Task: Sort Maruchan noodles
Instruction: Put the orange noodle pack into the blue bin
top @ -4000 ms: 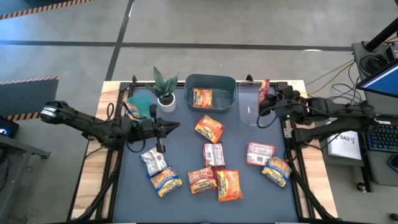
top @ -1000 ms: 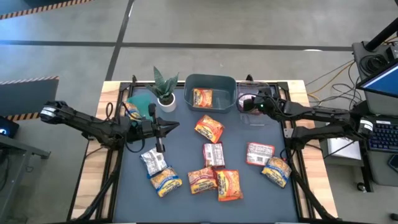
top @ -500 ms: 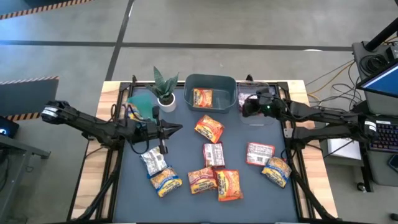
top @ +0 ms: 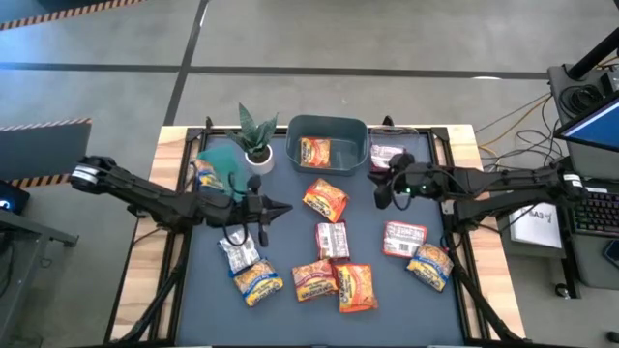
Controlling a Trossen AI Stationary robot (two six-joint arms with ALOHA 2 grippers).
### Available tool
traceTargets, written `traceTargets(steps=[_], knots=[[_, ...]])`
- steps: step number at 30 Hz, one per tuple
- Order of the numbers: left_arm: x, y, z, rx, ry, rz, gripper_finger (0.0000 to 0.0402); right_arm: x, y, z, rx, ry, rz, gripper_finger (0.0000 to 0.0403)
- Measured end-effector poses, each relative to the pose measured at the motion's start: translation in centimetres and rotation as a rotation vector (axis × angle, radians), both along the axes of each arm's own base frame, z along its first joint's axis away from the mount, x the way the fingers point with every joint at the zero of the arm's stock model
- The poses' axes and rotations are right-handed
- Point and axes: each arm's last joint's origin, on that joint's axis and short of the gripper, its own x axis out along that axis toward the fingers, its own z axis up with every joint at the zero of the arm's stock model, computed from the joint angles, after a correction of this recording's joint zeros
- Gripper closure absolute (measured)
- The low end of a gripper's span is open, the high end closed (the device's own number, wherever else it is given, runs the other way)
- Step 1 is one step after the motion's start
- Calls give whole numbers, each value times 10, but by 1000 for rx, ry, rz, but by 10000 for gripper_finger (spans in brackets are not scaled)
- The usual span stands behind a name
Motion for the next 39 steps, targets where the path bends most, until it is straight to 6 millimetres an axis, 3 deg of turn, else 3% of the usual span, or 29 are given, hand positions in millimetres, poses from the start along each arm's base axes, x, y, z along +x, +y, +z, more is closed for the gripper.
traceTargets(steps=[12, 16, 21, 27, 39], knots=[[28, -7, -51, -96, 184, 33, 397, 8, 32, 12, -221, -101, 290, 346], [41, -9, -61, -95, 242, 45, 372, 11, 39, 12, -283, -231, 510, 346], [57, -4, -77, -37, 413, 83, 317, 12, 42, 5, -359, -331, 637, 346], [70, 9, -102, 58, 560, 215, 263, 11, 41, 3, -394, -341, 636, 346], [75, 40, -112, 52, 601, 219, 226, 8, 39, 5, -501, -324, 658, 346]])
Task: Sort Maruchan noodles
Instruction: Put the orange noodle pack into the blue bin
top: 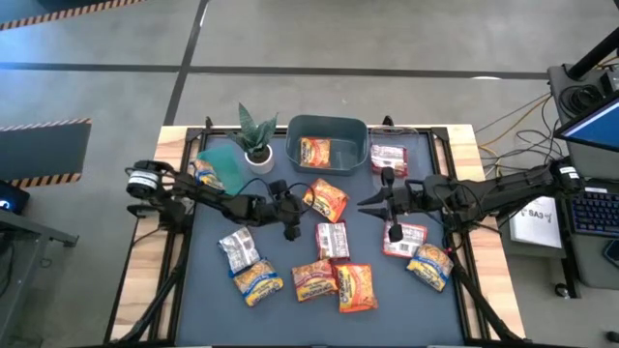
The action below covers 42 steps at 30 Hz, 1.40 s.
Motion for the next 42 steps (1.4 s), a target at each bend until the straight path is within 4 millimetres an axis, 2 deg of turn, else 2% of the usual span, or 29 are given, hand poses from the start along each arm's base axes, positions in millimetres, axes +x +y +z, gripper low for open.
traceTargets(steps=[6, 11, 19, 25, 34, 42], knots=[[0, 7, 0, 18, 10, 2, 227, -11, -3, 11, -59, -71, 124, 346], [0, 16, 1, 20, 7, 22, 232, -17, -3, 7, -57, -68, 185, 346], [2, 23, 0, -34, 0, -41, 239, -18, -5, 7, -47, -72, 178, 346], [3, 28, -5, -2, -17, -45, 240, -18, -4, 5, -25, -56, 178, 346], [6, 30, -26, -16, 27, -38, 240, -17, -4, 2, -11, -34, 178, 346], [8, 30, -28, -29, -4, -31, 244, -17, -5, 0, -5, -25, 174, 346]])
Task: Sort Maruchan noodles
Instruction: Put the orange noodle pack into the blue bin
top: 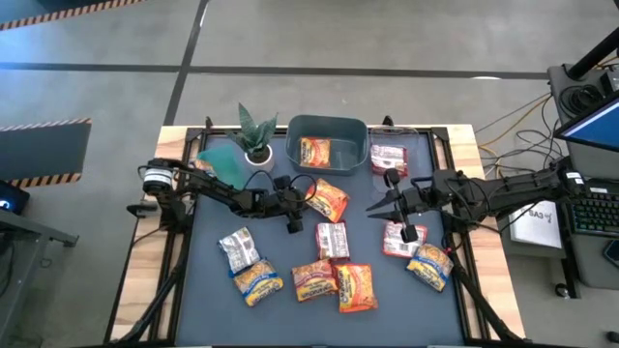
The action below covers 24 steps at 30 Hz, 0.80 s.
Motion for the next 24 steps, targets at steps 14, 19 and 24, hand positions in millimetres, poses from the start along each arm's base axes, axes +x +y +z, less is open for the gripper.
traceTargets(steps=[14, 19, 24], knots=[[0, 0, 0, -28, -20, 24, 395, 0, -1, -1, 8, 6, -27, 346], [2, -7, 4, -33, -51, 7, 401, 0, -1, -1, 6, 6, -27, 346], [0, -21, 24, -42, -102, -29, 402, 0, -1, -1, 6, 6, -27, 346]])
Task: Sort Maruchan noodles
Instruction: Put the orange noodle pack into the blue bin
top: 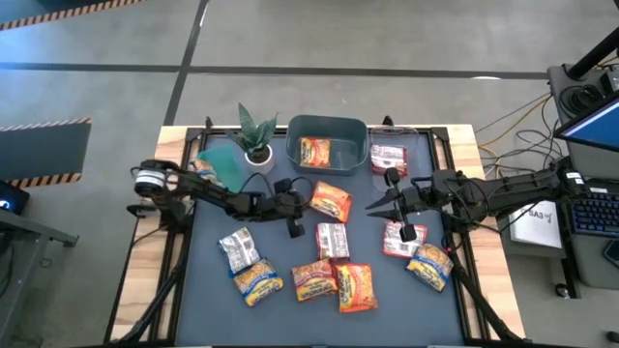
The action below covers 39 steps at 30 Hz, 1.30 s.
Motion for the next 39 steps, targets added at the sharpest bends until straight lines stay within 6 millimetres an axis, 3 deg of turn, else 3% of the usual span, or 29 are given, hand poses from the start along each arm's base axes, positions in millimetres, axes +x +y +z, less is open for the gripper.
traceTargets(steps=[8, 14, 18, 23, 28, 39], knots=[[-16, -12, 18, -26, 36, 31, 401, 0, 0, 0, 41, 10, -9, 346], [-18, -17, 17, -50, 49, 17, 401, 3, -7, 0, 256, 56, -260, 346], [-13, -16, 17, -2, 16, 10, 401, 16, -8, -3, 439, 149, -356, 346], [0, -13, 21, 59, -122, -22, 401, 43, -7, -37, 589, 320, -430, 346], [8, -4, 9, 102, -122, -5, 401, 58, -5, -63, 732, 437, -495, 346], [11, 6, -15, 128, -63, 51, 401, 67, 6, -91, 980, 564, -589, 346]])
